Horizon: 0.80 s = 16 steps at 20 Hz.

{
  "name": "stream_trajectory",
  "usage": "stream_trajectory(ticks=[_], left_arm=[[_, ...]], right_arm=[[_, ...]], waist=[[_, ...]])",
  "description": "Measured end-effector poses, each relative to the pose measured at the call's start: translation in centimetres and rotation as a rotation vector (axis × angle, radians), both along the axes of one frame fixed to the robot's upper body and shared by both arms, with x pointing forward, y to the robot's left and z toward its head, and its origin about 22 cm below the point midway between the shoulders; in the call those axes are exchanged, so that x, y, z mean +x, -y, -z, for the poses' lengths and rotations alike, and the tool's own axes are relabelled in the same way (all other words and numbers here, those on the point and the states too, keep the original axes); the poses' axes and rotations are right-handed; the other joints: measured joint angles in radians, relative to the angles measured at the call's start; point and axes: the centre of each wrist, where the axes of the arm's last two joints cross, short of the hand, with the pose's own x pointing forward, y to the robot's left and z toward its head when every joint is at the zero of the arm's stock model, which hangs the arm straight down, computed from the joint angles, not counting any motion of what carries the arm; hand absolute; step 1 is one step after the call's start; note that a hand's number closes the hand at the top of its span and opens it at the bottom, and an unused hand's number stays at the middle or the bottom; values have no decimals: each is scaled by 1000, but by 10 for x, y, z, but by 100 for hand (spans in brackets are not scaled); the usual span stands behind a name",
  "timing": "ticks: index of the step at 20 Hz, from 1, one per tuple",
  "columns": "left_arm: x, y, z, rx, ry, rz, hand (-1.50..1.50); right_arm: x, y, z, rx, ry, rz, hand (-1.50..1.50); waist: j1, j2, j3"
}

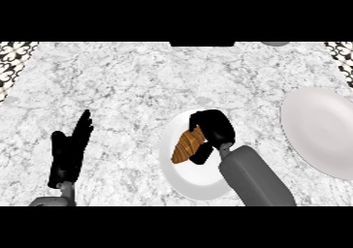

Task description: Pick the croissant from the plate and place it in the plate

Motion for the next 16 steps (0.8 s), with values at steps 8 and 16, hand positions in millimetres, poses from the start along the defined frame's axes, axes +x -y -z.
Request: stream_trajectory(ticks=[8, 16], left_arm=[[-2, -3, 0, 1, -3, -14, 0], [-2, -4, -1, 4, 1, -25, 0]], right_arm=[[-10, 110, -17, -14, 167, 174, 150], [-35, 159, -77, 63, 464, 326, 150]], waist=[[-17, -3, 0], [-26, -4, -1]])
